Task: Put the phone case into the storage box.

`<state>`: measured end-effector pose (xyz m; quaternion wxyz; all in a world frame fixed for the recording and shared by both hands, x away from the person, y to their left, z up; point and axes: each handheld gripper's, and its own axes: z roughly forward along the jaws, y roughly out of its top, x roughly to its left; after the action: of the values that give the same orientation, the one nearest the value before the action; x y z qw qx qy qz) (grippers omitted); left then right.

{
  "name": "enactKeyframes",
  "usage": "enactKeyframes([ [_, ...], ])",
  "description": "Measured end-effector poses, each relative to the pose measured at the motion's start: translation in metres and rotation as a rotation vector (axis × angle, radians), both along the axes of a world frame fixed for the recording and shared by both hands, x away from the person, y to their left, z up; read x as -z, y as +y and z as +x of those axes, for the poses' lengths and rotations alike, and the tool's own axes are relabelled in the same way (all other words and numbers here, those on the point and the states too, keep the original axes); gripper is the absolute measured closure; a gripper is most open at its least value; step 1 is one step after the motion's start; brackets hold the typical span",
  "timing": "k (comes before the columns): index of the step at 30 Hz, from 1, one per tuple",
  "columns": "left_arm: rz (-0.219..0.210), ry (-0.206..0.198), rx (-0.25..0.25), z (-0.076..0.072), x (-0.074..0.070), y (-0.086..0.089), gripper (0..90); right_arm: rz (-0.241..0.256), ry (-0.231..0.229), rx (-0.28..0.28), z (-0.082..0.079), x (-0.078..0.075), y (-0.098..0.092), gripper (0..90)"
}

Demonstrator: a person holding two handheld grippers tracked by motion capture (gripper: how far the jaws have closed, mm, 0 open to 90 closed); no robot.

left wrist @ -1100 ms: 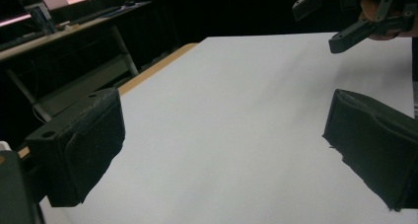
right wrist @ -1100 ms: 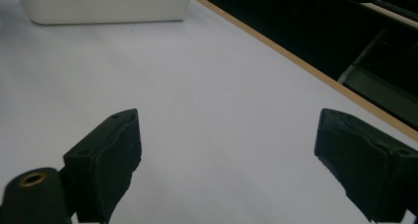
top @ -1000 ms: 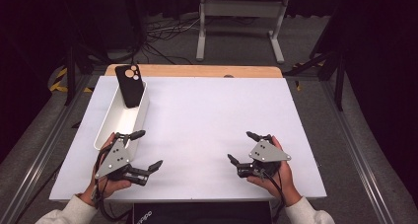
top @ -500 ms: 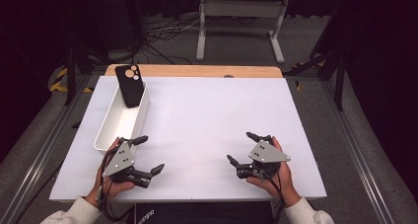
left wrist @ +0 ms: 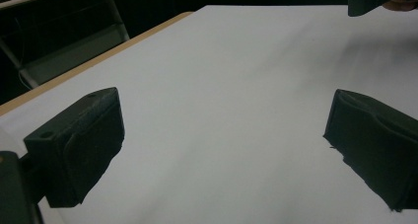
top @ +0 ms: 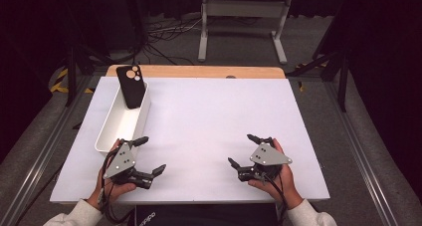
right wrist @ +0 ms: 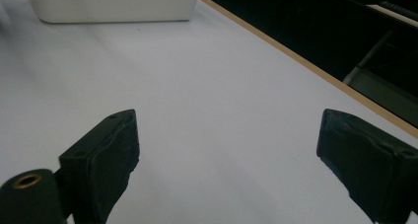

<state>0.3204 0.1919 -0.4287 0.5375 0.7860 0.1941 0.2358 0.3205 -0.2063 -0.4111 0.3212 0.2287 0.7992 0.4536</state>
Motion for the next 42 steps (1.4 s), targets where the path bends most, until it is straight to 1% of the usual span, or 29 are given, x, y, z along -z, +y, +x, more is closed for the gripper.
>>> enactKeyframes([
  [2,0.004,-0.005,0.002,-0.0007,-0.0001,0.0000,2.6,-0.013,0.003,-0.004,-0.0003,0.0010,0.0017,10.0],
  [6,0.000,-0.009,0.003,-0.0029,-0.0007,0.0011,2.6,-0.013,0.000,-0.006,-0.0011,0.0006,0.0035,10.0],
  [8,-0.012,-0.013,0.000,-0.0030,-0.0009,0.0020,2.6,-0.013,0.002,-0.006,-0.0014,0.0007,0.0041,10.0],
  [10,-0.006,-0.017,0.000,-0.0025,-0.0011,0.0025,2.7,-0.015,-0.002,-0.005,-0.0017,0.0008,0.0046,9.9],
  [15,-0.014,-0.014,0.005,-0.0022,-0.0011,0.0024,2.6,-0.017,-0.001,-0.004,-0.0017,0.0011,0.0049,10.0],
  [17,-0.014,-0.006,0.009,-0.0018,-0.0010,0.0025,2.7,-0.015,0.001,-0.003,-0.0016,0.0013,0.0047,9.9],
  [19,-0.005,-0.006,0.006,-0.0012,-0.0005,0.0020,2.7,-0.010,0.002,-0.001,-0.0015,0.0010,0.0040,10.0],
  [22,-0.009,-0.012,-0.003,-0.0015,-0.0002,0.0013,2.6,-0.009,0.005,-0.002,-0.0015,0.0011,0.0039,10.0],
  [28,-0.004,-0.013,-0.005,-0.0027,-0.0014,0.0015,2.7,-0.011,0.005,-0.003,-0.0016,0.0013,0.0057,9.9],
  [31,-0.009,-0.018,-0.008,-0.0029,-0.0017,0.0015,2.7,-0.010,0.007,-0.003,-0.0015,0.0012,0.0058,9.9],
  [33,-0.003,-0.017,-0.007,-0.0029,-0.0020,0.0017,2.8,-0.012,0.008,-0.004,-0.0017,0.0015,0.0059,9.9],
  [34,-0.010,-0.017,-0.013,-0.0028,-0.0014,0.0010,2.8,-0.007,0.009,-0.004,-0.0013,0.0015,0.0053,9.9],
  [37,-0.010,-0.016,-0.014,-0.0023,-0.0012,0.0007,2.8,-0.006,0.007,-0.003,-0.0004,0.0016,0.0045,9.9],
  [40,0.000,-0.011,-0.011,-0.0010,-0.0009,0.0003,2.8,-0.008,0.018,-0.001,0.0007,0.0032,0.0041,9.9],
  [42,-0.002,-0.009,-0.010,-0.0009,-0.0005,0.0000,2.8,-0.007,0.022,0.000,0.0008,0.0037,0.0041,9.7],
])
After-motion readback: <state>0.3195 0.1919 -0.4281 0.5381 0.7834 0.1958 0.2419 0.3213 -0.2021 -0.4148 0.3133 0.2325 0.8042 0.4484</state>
